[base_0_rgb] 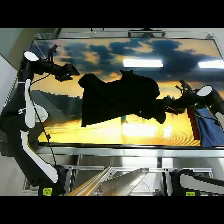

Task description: Fold the shirts.

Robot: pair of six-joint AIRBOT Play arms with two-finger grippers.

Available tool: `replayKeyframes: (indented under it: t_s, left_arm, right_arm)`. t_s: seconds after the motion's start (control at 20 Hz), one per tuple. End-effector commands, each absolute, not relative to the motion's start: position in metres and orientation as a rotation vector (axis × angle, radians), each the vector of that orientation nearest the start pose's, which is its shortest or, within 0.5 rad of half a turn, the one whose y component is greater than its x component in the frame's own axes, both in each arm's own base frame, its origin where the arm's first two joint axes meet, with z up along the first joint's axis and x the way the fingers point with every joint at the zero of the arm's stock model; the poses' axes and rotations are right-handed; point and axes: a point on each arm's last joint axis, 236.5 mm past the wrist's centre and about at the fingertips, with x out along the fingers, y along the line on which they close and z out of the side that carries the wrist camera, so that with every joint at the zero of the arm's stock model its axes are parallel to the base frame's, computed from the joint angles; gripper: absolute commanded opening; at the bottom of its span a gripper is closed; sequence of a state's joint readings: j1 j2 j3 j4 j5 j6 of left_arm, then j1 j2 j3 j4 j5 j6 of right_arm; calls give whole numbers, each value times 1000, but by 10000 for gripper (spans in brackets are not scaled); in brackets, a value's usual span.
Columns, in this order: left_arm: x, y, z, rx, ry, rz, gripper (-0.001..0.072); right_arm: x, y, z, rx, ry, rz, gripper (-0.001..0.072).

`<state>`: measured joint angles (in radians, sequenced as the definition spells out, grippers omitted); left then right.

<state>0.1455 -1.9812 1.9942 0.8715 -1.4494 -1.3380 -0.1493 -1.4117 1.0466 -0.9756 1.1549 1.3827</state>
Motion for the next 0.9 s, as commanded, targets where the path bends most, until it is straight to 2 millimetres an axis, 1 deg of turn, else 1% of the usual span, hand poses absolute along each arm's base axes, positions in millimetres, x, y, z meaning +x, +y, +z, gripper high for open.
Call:
replayKeyframes:
  t_s: [0.0,0.05,0.1,0.15,0.2,0.25,0.3,0.4,0.5,0.55,0.6,0.65,0.75,0.85]
  left_arm:
    - [466,-85,12,-506,1449,-577,703]
    - [443,-85,2,-513,1511,-564,702]
    - [419,-82,-12,-498,1577,-533,703]
    - [391,-76,-28,-477,1647,-491,703]
    - [367,-72,-41,-465,1696,-464,704]
    - [347,-75,-52,-478,1720,-460,704]
    - [334,-78,-63,-500,1717,-443,703]
    - [318,-83,-81,-501,1710,-419,703]
    - [299,-94,-97,-488,1748,-425,703]
    - [293,-100,-104,-483,1757,-433,703]
    - [290,-110,-108,-483,1750,-456,703]
    - [289,-119,-110,-483,1740,-472,702]
    - [290,-128,-113,-455,1728,-483,701]
    - [290,-133,-114,-438,1722,-490,688]
  right_arm:
    - [378,49,-10,490,1359,318,601]
    - [376,36,-8,468,1352,310,601]
    - [372,24,-11,442,1362,301,601]
    - [365,13,-19,438,1381,279,601]
    - [358,7,-28,455,1393,270,601]
    - [353,4,-39,465,1400,266,601]
    - [348,3,-49,459,1402,271,601]
    - [344,4,-67,447,1420,281,601]
    - [345,6,-80,469,1437,286,601]
    - [347,10,-85,488,1437,306,600]
    - [349,17,-88,513,1433,335,598]
    - [353,24,-90,548,1424,363,569]
    - [358,36,-96,607,1411,404,569]
    - [358,41,-105,645,1432,411,569]
